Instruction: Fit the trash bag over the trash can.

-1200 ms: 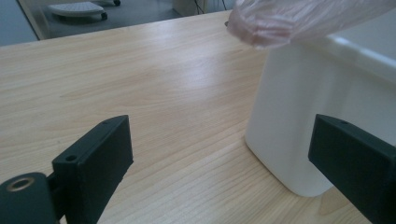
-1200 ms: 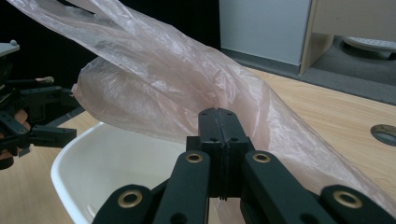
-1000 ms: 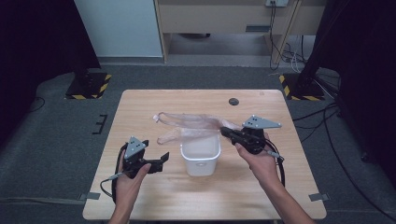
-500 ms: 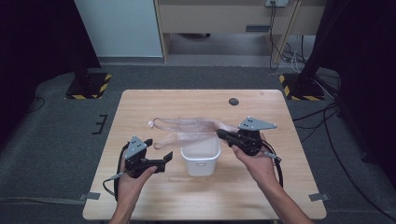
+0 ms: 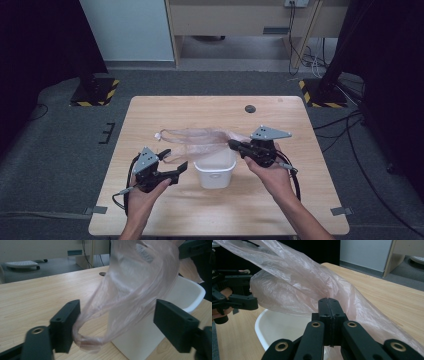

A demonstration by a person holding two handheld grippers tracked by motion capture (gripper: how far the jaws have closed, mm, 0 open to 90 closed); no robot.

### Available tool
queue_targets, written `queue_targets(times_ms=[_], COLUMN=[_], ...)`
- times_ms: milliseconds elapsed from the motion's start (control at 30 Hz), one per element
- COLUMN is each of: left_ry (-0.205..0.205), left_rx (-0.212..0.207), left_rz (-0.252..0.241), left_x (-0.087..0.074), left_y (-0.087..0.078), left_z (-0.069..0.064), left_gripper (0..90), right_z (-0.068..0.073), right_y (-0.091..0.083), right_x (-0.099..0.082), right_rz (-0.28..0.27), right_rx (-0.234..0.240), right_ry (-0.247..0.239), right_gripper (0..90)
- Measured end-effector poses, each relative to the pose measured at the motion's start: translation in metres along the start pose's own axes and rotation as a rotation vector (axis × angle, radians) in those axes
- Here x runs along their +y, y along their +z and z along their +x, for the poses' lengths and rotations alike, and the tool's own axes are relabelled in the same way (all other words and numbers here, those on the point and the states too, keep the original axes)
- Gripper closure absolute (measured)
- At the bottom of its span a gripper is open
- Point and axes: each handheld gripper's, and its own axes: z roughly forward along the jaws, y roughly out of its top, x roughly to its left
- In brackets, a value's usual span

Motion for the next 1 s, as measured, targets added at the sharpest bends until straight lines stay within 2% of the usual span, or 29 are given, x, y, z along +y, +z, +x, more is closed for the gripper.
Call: queue_targets(times_ms=[100, 200, 267, 300, 367, 433, 467, 700, 767, 800, 833, 867, 900, 933, 1000], left_ry=[0.0, 0.016, 0.032, 0.033, 0.039, 0.043, 0.046, 0.047, 0.044, 0.041, 0.04, 0.039, 0.036, 0.038, 0.039], left_rx=[-0.002, -0.008, 0.004, 0.007, 0.021, 0.022, 0.019, 0.017, 0.015, 0.009, 0.004, -0.001, -0.007, -0.012, -0.022], left_rz=[-0.002, -0.003, 0.006, 0.008, 0.007, 0.008, 0.008, 0.043, 0.047, 0.049, 0.048, 0.047, 0.045, 0.047, 0.055], left_x=[0.001, 0.001, 0.001, 0.001, 0.001, 0.002, 0.002, 0.002, 0.002, 0.002, 0.002, 0.002, 0.002, 0.002, 0.001], left_y=[-0.001, -0.002, -0.003, -0.004, -0.006, -0.009, -0.01, -0.015, -0.017, -0.019, -0.021, -0.023, -0.025, -0.027, -0.03], left_z=[-0.001, -0.001, -0.002, -0.002, -0.003, -0.003, -0.003, -0.003, -0.002, -0.002, -0.001, 0.0, 0.001, 0.002, 0.002], left_gripper=[31.7, 44.0, 54.8, 54.8, 66.5, 74.0, 82.8, 87.9, 88.1, 88.3, 88.3, 88.5, 88.5, 88.5, 88.6], right_z=[0.001, 0.003, 0.003, 0.003, 0.004, 0.005, 0.006, 0.009, 0.009, 0.009, 0.009, 0.01, 0.01, 0.01, 0.012], right_y=[0.001, 0.001, 0.001, 0.001, 0.002, 0.002, 0.002, 0.003, 0.004, 0.003, 0.003, 0.002, 0.002, 0.002, 0.003], right_x=[0.0, 0.001, 0.001, 0.001, 0.001, 0.001, 0.001, 0.002, 0.001, 0.001, 0.001, 0.001, 0.001, 0.0, -0.001], right_rz=[0.002, 0.009, 0.008, 0.008, 0.009, 0.011, 0.017, 0.026, 0.03, 0.027, 0.027, 0.02, 0.02, 0.023, 0.024], right_rx=[0.004, 0.002, 0.005, 0.005, 0.007, 0.008, 0.011, 0.017, 0.023, 0.03, 0.03, 0.039, 0.039, 0.05, 0.057], right_ry=[-0.006, -0.017, -0.019, -0.019, -0.024, -0.024, -0.032, -0.046, -0.055, -0.066, -0.066, -0.066, -0.066, -0.089, -0.099], right_gripper=[90.0, 90.0, 90.0, 90.0, 90.0, 90.0, 90.0, 89.2, 86.2, 80.4, 80.4, 76.0, 76.0, 71.4, 67.9])
